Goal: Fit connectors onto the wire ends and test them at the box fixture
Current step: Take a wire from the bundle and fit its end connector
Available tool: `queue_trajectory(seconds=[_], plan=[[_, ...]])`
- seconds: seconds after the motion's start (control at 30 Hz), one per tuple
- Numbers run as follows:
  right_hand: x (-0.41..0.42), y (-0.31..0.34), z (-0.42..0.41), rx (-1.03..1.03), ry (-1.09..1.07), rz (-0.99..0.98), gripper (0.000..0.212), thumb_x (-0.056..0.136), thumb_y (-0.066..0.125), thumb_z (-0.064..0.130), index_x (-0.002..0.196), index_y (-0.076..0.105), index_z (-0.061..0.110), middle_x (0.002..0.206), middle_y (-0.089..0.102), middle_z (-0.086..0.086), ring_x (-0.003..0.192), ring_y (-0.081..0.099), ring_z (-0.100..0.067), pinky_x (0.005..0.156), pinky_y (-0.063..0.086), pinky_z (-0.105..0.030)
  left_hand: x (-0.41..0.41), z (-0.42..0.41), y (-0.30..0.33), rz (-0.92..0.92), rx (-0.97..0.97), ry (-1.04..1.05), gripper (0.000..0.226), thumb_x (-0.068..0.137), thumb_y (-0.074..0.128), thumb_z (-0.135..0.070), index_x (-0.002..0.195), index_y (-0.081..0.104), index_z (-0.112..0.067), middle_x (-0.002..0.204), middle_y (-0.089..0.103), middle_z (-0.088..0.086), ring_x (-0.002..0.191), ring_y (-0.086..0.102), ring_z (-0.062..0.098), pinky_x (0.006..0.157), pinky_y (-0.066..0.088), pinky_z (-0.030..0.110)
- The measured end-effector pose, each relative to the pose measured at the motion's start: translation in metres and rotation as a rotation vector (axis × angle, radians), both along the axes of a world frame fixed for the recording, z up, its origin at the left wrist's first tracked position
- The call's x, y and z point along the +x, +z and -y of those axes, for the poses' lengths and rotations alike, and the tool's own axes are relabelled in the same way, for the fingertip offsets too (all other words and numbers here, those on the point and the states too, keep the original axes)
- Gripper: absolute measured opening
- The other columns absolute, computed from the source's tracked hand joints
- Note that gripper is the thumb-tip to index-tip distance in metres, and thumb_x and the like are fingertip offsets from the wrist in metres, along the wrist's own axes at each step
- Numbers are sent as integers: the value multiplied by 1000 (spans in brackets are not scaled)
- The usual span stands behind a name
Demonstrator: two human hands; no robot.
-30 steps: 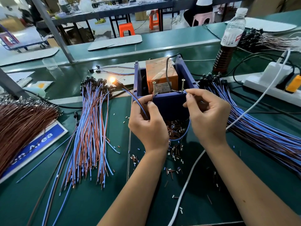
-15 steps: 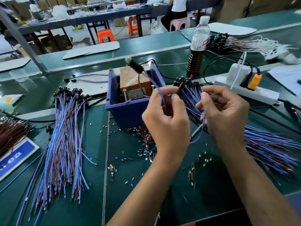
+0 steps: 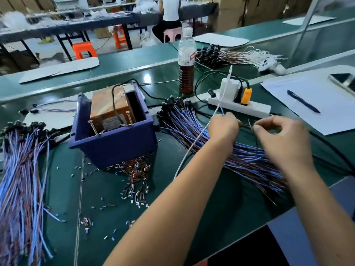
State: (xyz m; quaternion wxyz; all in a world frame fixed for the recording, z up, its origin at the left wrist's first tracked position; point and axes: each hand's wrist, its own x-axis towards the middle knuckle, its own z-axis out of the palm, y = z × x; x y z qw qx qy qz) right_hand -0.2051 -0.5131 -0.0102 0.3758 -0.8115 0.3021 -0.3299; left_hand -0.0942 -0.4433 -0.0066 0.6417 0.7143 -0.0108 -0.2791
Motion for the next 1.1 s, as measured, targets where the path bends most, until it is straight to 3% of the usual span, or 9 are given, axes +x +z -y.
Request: queue_trajectory(seconds=[0.13, 0.23, 0.37, 0.47, 0.6, 0.73, 0.87, 1.0, 1.1], plan=[[5, 12, -18, -339, -128, -8, 30, 90, 74, 26, 119, 70, 17, 122, 53, -16, 118, 49, -39, 101, 37, -38, 0, -15, 8, -39, 109, -309, 35, 103, 42, -13, 71, 54, -8, 58, 41, 2, 35, 27, 10, 36, 19, 12], [16, 19, -30, -311, -50, -33, 25, 95, 68, 25, 119, 70, 17, 123, 57, -16, 121, 46, -39, 103, 38, -45, -2, -23, 13, 69, 197, -550, 34, 98, 41, -7, 65, 43, -12, 47, 38, 1, 35, 26, 11, 40, 20, 16], [23, 18, -31, -154, 2, 62, 18, 98, 62, 21, 113, 70, 14, 115, 64, -15, 111, 58, -34, 103, 45, -47, -4, -23, 20, 455, 294, -543, 25, 100, 48, -5, 77, 55, 4, 57, 40, 9, 50, 36, 26, 49, 28, 31], [24, 17, -28, -43, -32, 173, 15, 98, 63, 22, 109, 69, 14, 106, 69, -10, 98, 65, -26, 95, 53, -45, -8, -19, 21, 737, 348, -454, 34, 103, 52, -18, 76, 60, 0, 74, 62, 16, 73, 54, 35, 59, 40, 36], [32, 17, -17, 164, -18, 167, 11, 95, 69, 24, 104, 72, 18, 98, 74, -2, 93, 70, -19, 94, 57, -46, -4, -10, 24, 869, 507, -606, 29, 101, 51, -15, 119, 70, -1, 113, 72, 19, 102, 64, 37, 81, 51, 38], [37, 13, -9, 261, -20, 204, 15, 89, 75, 14, 84, 72, 28, 83, 75, 3, 77, 72, -11, 87, 62, -40, -9, -9, 22, 865, 523, -658, 27, 99, 52, -15, 115, 67, 0, 107, 70, 19, 106, 63, 39, 73, 43, 33], [48, 8, -4, 249, 78, 91, 9, 93, 71, 17, 94, 75, 25, 89, 75, 5, 91, 74, -17, 87, 58, -36, -10, -13, 7, 560, 364, -423, 25, 91, 56, -25, 75, 53, -7, 82, 63, 20, 97, 65, 44, 56, 35, 34], [53, 9, -6, 238, 232, -39, 14, 102, 62, 36, 98, 69, 24, 95, 74, 1, 95, 72, -23, 89, 58, -42, -4, -16, 6, 182, 48, 28, 33, 85, 57, -28, 100, 63, 1, 95, 65, 25, 90, 64, 40, 71, 42, 36], [56, 12, -19, 252, 416, -40, 13, 106, 59, 32, 105, 68, 22, 88, 76, 1, 75, 75, -19, 73, 63, -42, 14, -22, 10, 149, -99, 378, 18, 103, 46, -25, 99, 58, -12, 109, 67, 19, 101, 64, 37, 92, 54, 46]])
